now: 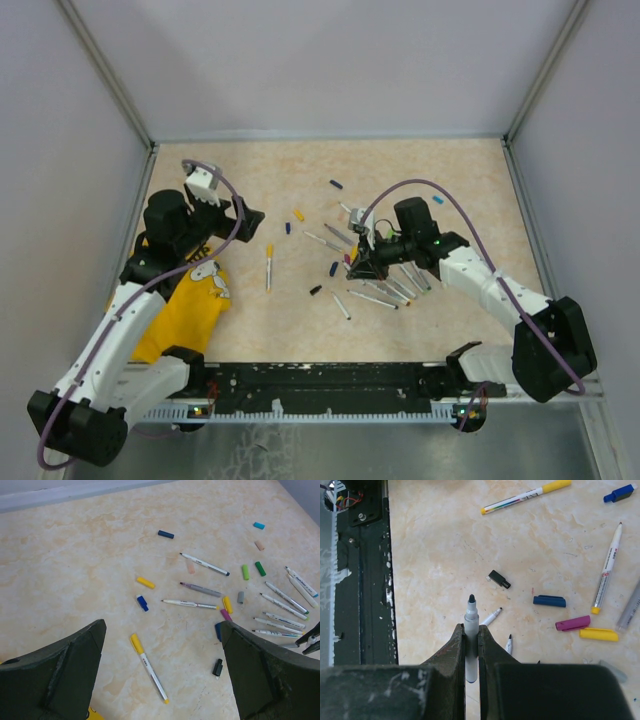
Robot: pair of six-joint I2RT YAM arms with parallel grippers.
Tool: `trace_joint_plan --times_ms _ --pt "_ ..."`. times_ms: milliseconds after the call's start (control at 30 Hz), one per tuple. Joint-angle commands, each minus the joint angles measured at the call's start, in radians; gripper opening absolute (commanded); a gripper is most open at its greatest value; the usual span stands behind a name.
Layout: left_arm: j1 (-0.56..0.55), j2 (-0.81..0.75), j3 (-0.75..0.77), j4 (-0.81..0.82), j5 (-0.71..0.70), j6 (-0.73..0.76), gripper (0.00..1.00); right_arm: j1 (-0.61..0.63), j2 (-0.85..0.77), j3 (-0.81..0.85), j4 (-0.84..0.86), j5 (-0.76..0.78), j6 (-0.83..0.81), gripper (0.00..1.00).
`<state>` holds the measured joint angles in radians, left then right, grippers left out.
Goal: Open the pen caps
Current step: Place the pen at the center of the board.
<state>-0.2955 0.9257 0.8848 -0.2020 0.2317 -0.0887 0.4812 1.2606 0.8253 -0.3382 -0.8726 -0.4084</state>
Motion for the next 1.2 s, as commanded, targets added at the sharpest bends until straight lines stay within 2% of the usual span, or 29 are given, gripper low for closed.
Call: trace_joint_plan --times_ms 0,167,533,1167 --pt "0.006 -0.012 -0.011 0.006 -0.018 0.023 1.0 -0.006 -0.03 0.049 0.027 0.042 -0.026 0.0" --pt "0.006 -0.01 -0.016 0.01 -0.01 0.021 1.0 0.011 -0.009 0.072 0.024 0.094 -0.04 0.0" --pt "0.006 -0.018 -0.024 0.013 -0.013 0.021 1.0 0.118 0.142 0.219 -0.058 0.268 -0.145 0.0" --pt "0.006 -0.029 -0.037 0.018 -0.028 0.023 1.0 0.16 0.454 0.468 -0.104 0.435 -0.127 0.0"
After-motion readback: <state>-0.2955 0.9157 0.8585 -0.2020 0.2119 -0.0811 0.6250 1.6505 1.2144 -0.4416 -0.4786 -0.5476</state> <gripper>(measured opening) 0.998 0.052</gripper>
